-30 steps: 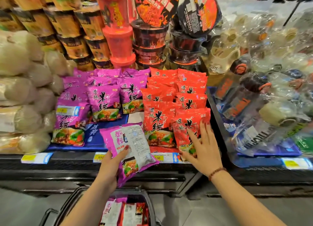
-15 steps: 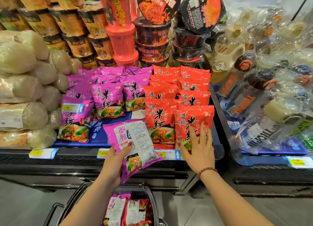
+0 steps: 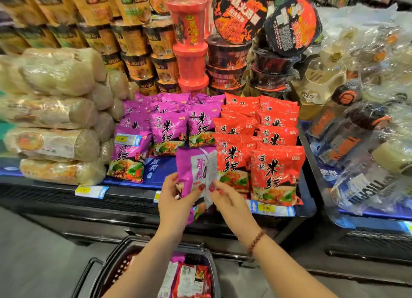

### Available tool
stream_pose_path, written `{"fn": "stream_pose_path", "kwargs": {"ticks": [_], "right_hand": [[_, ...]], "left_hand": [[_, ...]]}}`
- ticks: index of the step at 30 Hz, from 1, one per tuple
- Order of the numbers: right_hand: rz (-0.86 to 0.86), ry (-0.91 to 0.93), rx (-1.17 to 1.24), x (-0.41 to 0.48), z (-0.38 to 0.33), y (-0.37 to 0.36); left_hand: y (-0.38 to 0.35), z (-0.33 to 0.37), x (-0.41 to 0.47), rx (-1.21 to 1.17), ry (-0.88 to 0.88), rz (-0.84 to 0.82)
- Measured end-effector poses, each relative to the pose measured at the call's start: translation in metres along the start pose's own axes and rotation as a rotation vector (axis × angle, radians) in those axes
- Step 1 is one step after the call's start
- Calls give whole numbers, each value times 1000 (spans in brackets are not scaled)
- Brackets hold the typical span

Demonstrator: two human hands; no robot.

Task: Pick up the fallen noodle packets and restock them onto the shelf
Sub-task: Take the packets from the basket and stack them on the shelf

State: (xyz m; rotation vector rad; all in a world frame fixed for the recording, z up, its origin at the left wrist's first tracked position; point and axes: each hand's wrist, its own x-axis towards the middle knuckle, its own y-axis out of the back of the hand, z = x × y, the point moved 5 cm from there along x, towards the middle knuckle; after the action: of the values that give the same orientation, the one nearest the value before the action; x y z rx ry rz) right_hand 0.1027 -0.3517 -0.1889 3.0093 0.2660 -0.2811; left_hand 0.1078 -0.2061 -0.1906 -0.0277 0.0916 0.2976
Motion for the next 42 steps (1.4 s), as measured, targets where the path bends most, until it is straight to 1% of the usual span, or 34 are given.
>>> {"fn": "stream_pose_path", "kwargs": {"ticks": [1, 2, 4, 5, 7, 9, 10, 13, 16, 18, 19, 21, 22, 24, 26, 28, 30, 33, 36, 38, 40, 42], "right_hand": [[-29, -62, 135, 4, -2, -9], [-40, -78, 237, 8, -6, -15], [-47, -29, 388, 18, -12, -19], [-51, 0, 428, 22, -16, -19], [-92, 8, 507, 29, -20, -20], [-122, -8, 553, 35, -21, -19], [-119, -15, 546, 38, -23, -19], [-15, -31, 549, 50, -21, -16], [76, -101, 575, 67, -11, -15], [116, -147, 572, 79, -3, -13], [131, -164, 582, 86, 1, -11], [136, -180, 613, 100, 2, -9], [121, -173, 623, 108, 1, -9], [116, -149, 597, 124, -3, -12], [124, -155, 536, 143, -4, -19], [117, -152, 500, 160, -5, -28], [111, -151, 474, 177, -8, -38], [86, -127, 444, 205, -7, -54], [78, -96, 365, 226, 0, -69], [79, -95, 276, 232, 6, -78], [110, -78, 131, 232, 12, -83], [244, 7, -70, 225, 15, -82]], "left_hand": [[1, 6, -1, 66, -67, 32], [2, 12, -2, 139, -137, 40], [2, 21, -5, 338, -312, -10], [3, 23, -7, 432, -414, -53], [4, 21, -11, 531, -598, -136], [6, 16, -14, 563, -714, -196], [8, 14, -14, 565, -735, -210], [14, 14, -7, 560, -721, -238], [22, 13, 3, 593, -711, -308], [36, 7, 20, 636, -672, -245], [47, 1, 32, 676, -634, -174], [71, -15, 58, 830, -523, -47], [82, -25, 70, 928, -458, -23], [100, -47, 91, 1108, -322, -40], [113, -66, 106, 1200, -217, -41], [119, -79, 116, 1171, -225, 10], [122, -88, 121, 1089, -269, 64], [122, -94, 121, 1044, -356, 109], [123, -99, 123, 1030, -350, 137], [124, -100, 123, 1036, -335, 146], [123, -99, 123, 1024, -309, 139], [122, -97, 121, 1013, -290, 119]]}}
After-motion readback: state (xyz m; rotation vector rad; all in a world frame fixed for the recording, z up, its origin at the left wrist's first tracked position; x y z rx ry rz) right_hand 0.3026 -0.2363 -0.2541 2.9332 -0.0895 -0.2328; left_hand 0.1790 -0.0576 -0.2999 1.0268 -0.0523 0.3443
